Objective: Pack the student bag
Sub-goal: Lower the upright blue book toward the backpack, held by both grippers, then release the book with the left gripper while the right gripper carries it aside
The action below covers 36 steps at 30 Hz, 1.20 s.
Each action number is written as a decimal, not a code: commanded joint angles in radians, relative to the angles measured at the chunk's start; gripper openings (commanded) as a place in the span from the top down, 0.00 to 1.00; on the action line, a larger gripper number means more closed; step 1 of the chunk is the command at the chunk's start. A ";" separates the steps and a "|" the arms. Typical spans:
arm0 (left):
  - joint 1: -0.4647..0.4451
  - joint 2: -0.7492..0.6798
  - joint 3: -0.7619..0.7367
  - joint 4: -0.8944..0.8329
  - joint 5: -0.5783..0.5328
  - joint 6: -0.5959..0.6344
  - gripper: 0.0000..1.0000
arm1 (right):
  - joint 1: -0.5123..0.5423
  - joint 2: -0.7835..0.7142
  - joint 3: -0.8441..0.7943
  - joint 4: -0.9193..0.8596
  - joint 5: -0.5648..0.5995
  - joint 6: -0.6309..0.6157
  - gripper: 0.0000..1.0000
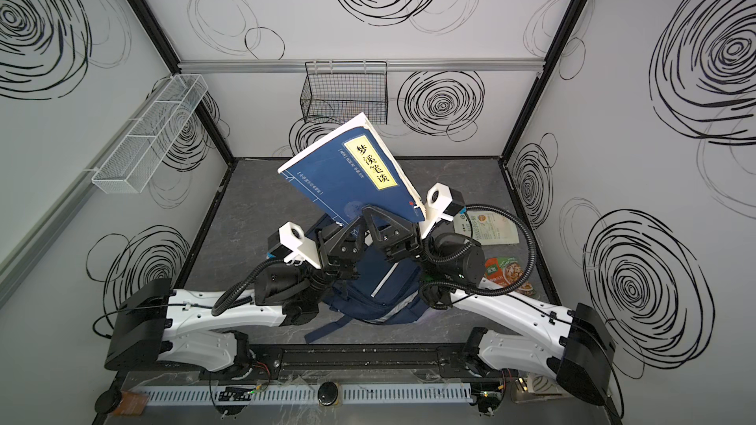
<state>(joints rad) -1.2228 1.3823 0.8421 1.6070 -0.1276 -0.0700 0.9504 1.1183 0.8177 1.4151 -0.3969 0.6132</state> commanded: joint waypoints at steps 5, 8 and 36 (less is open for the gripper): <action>-0.003 0.027 -0.021 0.207 -0.092 0.036 1.00 | 0.021 -0.062 0.005 0.089 -0.041 -0.069 1.00; -0.003 -0.007 -0.065 0.201 -0.145 0.064 0.79 | 0.021 -0.111 0.014 -0.058 -0.001 -0.137 1.00; 0.049 0.243 0.312 -1.666 0.150 -0.204 0.27 | -0.047 -0.684 -0.144 -0.809 1.018 -0.599 1.00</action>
<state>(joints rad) -1.1519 1.5845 1.0698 -0.0067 -0.0463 -0.2596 0.9134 0.4347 0.6739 0.5686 0.5972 0.0261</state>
